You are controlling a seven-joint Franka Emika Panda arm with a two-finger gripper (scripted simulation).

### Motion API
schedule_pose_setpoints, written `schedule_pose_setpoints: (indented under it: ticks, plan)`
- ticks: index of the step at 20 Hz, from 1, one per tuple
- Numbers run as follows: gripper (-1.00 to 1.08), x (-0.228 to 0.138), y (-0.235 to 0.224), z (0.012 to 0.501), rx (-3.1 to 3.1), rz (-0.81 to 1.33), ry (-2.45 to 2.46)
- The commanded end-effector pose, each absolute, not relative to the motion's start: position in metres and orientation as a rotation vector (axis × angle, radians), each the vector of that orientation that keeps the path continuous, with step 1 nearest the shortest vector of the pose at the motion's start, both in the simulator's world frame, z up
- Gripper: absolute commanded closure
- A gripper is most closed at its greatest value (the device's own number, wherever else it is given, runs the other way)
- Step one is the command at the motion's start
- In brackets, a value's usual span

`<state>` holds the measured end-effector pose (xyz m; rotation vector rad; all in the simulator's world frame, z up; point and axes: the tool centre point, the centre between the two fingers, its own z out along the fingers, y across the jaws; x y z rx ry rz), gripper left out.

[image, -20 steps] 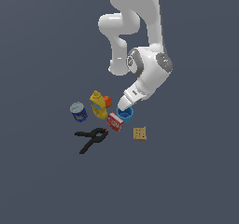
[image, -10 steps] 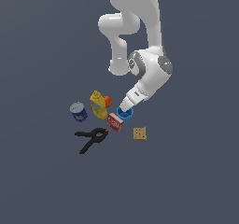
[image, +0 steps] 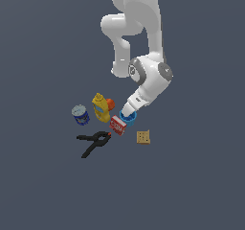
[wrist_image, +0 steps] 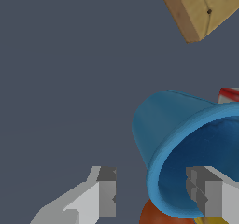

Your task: Pick up a designated object from a clutter of objects.

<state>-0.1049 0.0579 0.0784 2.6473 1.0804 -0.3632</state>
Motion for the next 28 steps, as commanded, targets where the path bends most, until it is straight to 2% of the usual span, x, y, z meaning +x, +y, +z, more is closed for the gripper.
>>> schedule_pose_setpoints:
  ticks: [1,17,28]
  plan:
    - [1.08,-0.105,0.058,0.077,2.647,-0.362,1.081]
    - [1.08,-0.105,0.053,0.085,2.647,-0.362,1.081]
    - [1.08,-0.102,0.016,0.147,2.650,-0.361,1.083]
